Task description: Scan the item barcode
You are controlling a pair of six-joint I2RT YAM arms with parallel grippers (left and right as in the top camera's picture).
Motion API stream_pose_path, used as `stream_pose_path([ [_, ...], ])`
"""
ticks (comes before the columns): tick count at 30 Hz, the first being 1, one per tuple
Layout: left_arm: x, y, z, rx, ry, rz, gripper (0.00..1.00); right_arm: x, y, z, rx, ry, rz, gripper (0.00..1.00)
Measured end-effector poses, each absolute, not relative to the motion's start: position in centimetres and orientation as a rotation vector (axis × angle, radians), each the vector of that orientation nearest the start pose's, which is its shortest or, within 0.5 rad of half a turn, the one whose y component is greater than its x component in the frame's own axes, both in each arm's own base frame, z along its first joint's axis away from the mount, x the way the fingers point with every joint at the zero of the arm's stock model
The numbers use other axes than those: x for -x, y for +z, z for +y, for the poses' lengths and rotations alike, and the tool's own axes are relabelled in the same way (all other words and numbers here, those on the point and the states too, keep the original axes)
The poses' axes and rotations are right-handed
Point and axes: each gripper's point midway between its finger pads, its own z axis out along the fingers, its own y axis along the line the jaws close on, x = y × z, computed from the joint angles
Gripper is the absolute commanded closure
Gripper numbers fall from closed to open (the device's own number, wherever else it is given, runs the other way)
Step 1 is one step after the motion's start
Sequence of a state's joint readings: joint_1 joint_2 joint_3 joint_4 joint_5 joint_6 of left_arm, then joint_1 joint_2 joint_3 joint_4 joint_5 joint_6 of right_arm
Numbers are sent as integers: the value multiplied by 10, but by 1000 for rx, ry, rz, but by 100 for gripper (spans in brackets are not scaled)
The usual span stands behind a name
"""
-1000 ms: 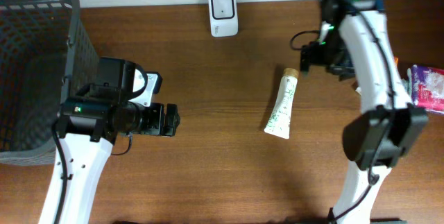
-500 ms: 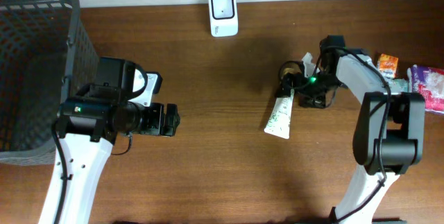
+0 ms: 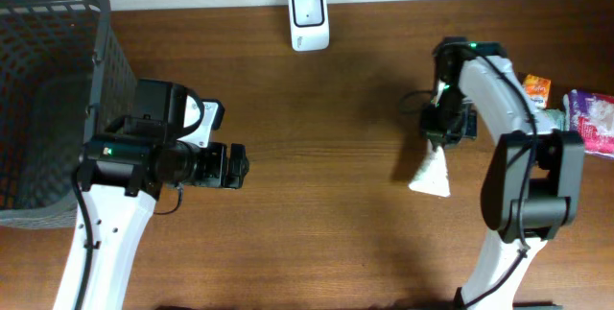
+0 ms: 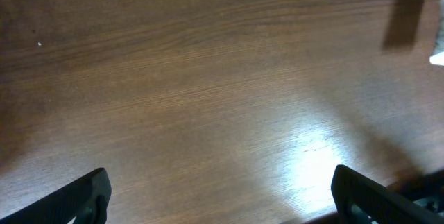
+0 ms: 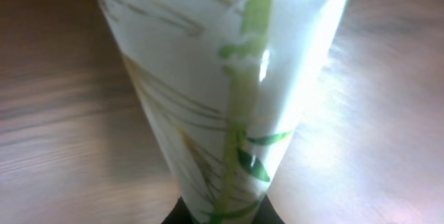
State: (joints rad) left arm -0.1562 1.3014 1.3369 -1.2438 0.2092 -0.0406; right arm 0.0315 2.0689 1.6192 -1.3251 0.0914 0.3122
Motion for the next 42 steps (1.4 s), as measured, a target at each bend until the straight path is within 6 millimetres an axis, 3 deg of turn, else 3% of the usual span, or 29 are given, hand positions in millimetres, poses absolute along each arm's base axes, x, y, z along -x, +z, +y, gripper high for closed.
stream_pose_path([
  [2, -269, 210, -79, -215, -341, 2774, 1, -347, 52, -9, -445, -460, 3212, 96],
  [4, -269, 210, -79, -214, -341, 2775, 1, -337, 38, -5, -410, -617, 3179, 96],
  [6, -270, 210, -79, -215, -341, 2773, 1, -339, 26, 4, -375, -662, 3133, 66],
  [8, -269, 210, -79, -214, -341, 2774, 1, -334, 19, 16, -313, -682, 3126, 43],
  [11, -269, 210, -79, -214, -341, 2774, 1, -327, 17, 43, -193, -661, 3150, 23],
  [13, -269, 210, -79, -214, -341, 2774, 1, -322, 22, 56, -138, -652, 3176, 1],
  [16, -269, 210, -79, -215, -341, 2776, 1, -334, 57, 61, -146, -628, 3184, 1],
  [18, -269, 210, -79, -214, -341, 2775, 1, -357, 80, 55, -226, -534, 3144, 1],
  [20, -269, 210, -79, -214, -341, 2774, 1, -366, 79, 33, -352, -286, 3202, 1],
  [21, -269, 210, -79, -214, -341, 2775, 1, -366, 77, 15, -406, -36, 3250, 1],
  [23, -269, 210, -79, -214, -341, 2774, 1, -366, 79, -1, -403, 326, 3251, 1],
  [24, -269, 210, -79, -214, -341, 2775, 1, -364, 77, -4, -392, 387, 3249, 1],
  [25, -269, 210, -79, -214, -341, 2775, 1, -359, 67, -1, -400, 509, 3239, 1],
  [29, -270, 210, -79, -214, -341, 2773, 1, -353, 25, 21, -369, 712, 3182, 1],
  [31, -269, 210, -79, -215, -341, 2775, 1, -350, 20, 27, -373, 770, 3163, 29],
  [35, -269, 210, -79, -214, -341, 2774, 1, -352, 17, 29, -367, 793, 3144, 60],
  [42, -269, 210, -79, -215, -341, 2774, 1, -346, 26, 39, -372, 774, 3203, 82],
])
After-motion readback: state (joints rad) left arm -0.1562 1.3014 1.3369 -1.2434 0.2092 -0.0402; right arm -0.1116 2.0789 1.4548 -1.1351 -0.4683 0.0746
